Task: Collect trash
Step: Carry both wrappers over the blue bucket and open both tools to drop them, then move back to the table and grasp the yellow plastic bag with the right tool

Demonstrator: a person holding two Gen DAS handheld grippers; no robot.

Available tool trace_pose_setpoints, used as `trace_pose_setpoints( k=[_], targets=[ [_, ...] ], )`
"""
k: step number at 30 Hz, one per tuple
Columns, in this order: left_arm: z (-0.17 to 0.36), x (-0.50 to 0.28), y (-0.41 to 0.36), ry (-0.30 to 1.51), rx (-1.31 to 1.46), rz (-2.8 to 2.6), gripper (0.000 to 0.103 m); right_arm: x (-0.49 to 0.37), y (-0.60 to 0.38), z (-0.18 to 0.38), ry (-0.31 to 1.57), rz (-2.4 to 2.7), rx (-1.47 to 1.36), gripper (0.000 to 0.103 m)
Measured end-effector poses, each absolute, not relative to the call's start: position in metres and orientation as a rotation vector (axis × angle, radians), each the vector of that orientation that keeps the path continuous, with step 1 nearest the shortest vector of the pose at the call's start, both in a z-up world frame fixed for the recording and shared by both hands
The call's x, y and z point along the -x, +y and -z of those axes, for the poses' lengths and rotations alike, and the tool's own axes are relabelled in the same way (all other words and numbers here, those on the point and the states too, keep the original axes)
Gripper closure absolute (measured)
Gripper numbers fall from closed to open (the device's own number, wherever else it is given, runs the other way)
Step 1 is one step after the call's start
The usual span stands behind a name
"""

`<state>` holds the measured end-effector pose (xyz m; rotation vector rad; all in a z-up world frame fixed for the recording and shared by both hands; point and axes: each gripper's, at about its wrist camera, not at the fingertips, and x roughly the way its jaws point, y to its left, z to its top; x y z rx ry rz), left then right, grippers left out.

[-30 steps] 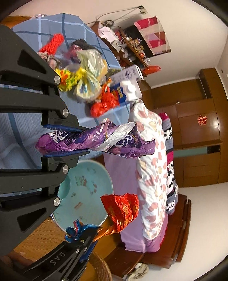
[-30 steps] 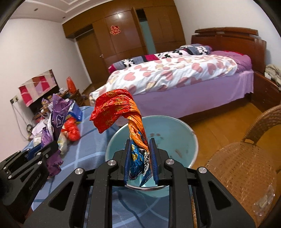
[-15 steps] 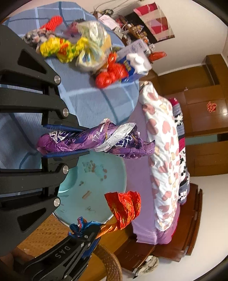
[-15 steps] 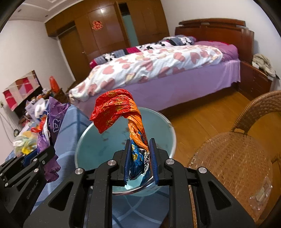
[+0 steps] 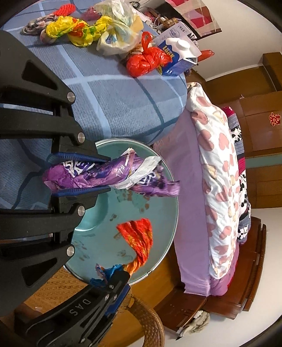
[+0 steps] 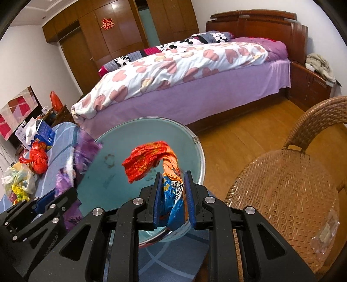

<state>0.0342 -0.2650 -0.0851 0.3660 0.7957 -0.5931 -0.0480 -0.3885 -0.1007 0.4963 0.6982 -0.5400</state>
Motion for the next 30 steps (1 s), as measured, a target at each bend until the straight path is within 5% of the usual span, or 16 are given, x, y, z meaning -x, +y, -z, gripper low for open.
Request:
trace_pose_setpoints(
  k=[12,21,30],
  targets=[
    [0.075,-0.032,-0.253,0.757,-0.345,0.574,0.037,0.060,-0.391,0.084,0.602,0.535,-0.527,0.075],
    [0.050,-0.023,-0.214,0.702,-0.301,0.510,0.022,0.063,-0.372,0.064,0.561,0.535,-0.485,0.038],
    [0.032,-0.018,-0.167,0.671,-0.251,0.430,0.016,0.052,-0.324,0.051,0.554,0.451,-0.387,0.033]
  ],
)
